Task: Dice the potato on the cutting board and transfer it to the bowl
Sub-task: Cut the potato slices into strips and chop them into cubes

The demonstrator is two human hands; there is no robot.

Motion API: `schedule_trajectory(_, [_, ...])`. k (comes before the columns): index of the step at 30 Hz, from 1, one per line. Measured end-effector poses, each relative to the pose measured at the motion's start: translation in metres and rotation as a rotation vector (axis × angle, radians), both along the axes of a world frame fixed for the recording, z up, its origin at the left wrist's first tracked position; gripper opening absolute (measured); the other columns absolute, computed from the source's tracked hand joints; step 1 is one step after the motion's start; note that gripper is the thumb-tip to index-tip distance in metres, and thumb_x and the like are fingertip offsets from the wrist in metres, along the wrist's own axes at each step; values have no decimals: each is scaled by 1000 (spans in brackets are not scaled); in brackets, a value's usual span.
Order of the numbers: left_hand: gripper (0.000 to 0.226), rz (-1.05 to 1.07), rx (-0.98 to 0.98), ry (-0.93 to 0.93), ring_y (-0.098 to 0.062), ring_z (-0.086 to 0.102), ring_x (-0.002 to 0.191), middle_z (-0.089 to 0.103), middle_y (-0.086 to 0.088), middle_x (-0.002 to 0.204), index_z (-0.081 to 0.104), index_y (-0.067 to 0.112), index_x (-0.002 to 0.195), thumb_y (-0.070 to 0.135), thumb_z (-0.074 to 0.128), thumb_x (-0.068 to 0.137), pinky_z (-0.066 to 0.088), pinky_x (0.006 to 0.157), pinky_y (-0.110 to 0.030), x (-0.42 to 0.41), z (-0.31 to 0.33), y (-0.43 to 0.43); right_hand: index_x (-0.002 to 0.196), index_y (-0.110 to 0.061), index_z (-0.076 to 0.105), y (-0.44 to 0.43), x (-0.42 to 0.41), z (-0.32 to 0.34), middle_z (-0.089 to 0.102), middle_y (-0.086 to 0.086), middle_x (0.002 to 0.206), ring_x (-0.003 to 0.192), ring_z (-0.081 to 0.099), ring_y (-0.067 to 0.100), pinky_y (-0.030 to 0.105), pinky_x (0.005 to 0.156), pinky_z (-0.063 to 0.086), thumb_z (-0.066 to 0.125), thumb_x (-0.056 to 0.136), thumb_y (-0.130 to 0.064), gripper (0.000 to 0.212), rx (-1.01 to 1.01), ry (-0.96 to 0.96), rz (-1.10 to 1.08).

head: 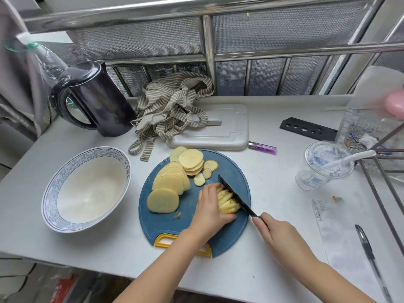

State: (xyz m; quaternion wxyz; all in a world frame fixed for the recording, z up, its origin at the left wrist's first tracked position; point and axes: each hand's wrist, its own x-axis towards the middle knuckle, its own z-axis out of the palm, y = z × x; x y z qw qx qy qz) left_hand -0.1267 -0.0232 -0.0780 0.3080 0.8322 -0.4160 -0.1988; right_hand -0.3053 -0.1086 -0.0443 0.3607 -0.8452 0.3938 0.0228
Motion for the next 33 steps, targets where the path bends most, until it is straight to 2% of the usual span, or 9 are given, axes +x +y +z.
schedule_trajectory(5, [94, -3, 152, 99, -15, 24, 134, 30, 2, 140, 30, 19, 143, 27, 85, 68, 24, 111, -25, 5, 8, -10, 72, -21, 36, -3, -1, 2, 45, -3, 56, 58, 42, 20, 30, 54, 32, 33, 99, -51, 41, 26, -2, -16])
schedule_trajectory(8, [93, -10, 162, 125, -13, 28, 134, 33, 3, 141, 33, 20, 144, 29, 86, 68, 25, 109, -23, 12, 13, -10, 71, -20, 35, -3, -1, 3, 43, -3, 55, 56, 40, 19, 31, 55, 31, 33, 99, -51, 42, 34, -7, -16])
schedule_trajectory(12, [89, -14, 54, 43, -10, 29, 132, 34, 6, 138, 31, 21, 143, 35, 82, 72, 25, 109, -21, 4, 11, -1, 72, -20, 36, -2, 0, 2, 44, -3, 56, 57, 41, 19, 30, 54, 30, 33, 99, -50, 41, 35, -4, -12])
schedule_trajectory(14, [82, -17, -29, -48, -11, 30, 131, 34, 4, 137, 34, 20, 142, 40, 77, 76, 27, 111, -26, -5, 5, 6, 72, -20, 36, -1, -1, 1, 45, -3, 56, 57, 42, 20, 30, 53, 30, 32, 99, -51, 41, 23, -8, -9])
schedule_trajectory(16, [79, -17, -65, -122, -13, 29, 131, 35, 1, 139, 35, 17, 143, 48, 68, 79, 28, 112, -30, -12, -3, 9, 73, -21, 34, 1, -1, 0, 45, -2, 56, 59, 45, 23, 33, 55, 32, 30, 99, -52, 40, -8, -4, -2])
schedule_trajectory(19, [79, 39, -98, -186, -15, 31, 126, 41, -4, 135, 41, 15, 140, 56, 52, 74, 30, 105, -29, -17, -9, 6, 72, -23, 29, 6, 2, 1, 44, -3, 57, 63, 48, 27, 37, 59, 35, 27, 99, -51, 39, -56, 11, -12])
schedule_trajectory(26, [71, 90, -137, -246, -14, 38, 115, 50, -5, 123, 46, 13, 131, 50, 56, 70, 39, 95, -31, -15, -20, 4, 74, -25, 24, 18, 0, 14, 46, -3, 60, 70, 52, 30, 39, 64, 39, 18, 97, -53, 36, -130, -23, -10])
schedule_trajectory(30, [70, 102, -136, -258, -14, 39, 114, 49, -5, 121, 39, 16, 128, 51, 56, 70, 33, 96, -21, -16, -22, 3, 80, -25, 29, 21, -2, 24, 43, -4, 61, 67, 46, 25, 36, 64, 36, 4, 85, -58, 42, -146, -28, 39])
schedule_trajectory(33, [68, 100, -140, -261, -14, 39, 113, 48, -5, 121, 38, 16, 127, 50, 56, 70, 30, 95, -18, -16, -21, 4, 86, -24, 29, 22, 0, 31, 41, -4, 64, 69, 43, 24, 35, 69, 39, 0, 86, -56, 43, -186, 22, 87])
